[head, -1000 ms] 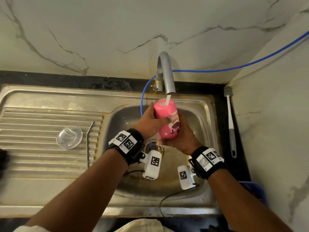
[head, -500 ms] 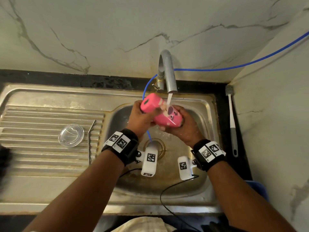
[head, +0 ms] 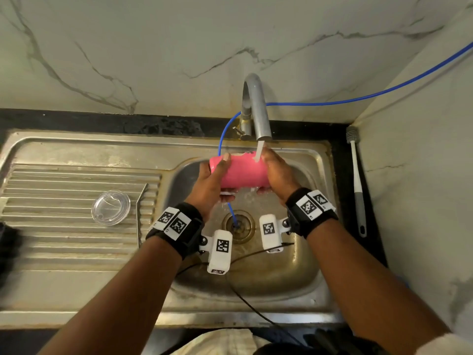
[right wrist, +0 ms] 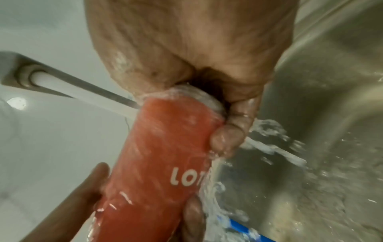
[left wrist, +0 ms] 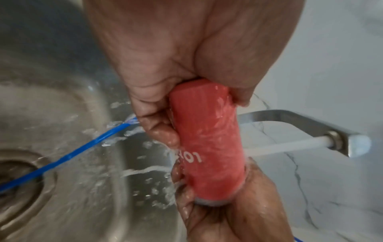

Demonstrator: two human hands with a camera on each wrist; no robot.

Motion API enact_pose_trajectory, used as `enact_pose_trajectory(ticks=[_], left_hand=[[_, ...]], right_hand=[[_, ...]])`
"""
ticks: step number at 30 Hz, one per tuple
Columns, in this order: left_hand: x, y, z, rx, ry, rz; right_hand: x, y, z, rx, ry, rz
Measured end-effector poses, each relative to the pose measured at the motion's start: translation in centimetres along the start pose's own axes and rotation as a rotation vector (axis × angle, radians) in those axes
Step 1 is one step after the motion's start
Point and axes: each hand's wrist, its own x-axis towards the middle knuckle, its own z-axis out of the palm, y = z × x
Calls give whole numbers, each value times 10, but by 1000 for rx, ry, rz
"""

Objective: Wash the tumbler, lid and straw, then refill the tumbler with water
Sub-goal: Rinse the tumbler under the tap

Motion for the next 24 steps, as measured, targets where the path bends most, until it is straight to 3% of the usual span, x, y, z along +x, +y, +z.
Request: enact_pose_trajectory(ticks=[5,8,12,16,19,24], left_hand=[[8,12,1,222,-87,158],[13,18,4,272,-72,190],[19,17,11,256,-31,222],[14,16,27,420,18,287],[11,14,46,598,23,385],[8,19,64,688,21,441]], right_hand=[[11,2,-7,270,-133,328],[12,3,-17,384,-236,439],[8,2,-27,427,-194,374],[2,11,-31,554,-78,354],[-2,22,-32,732,-125,444],[-12,31,-32,764,-234,422]])
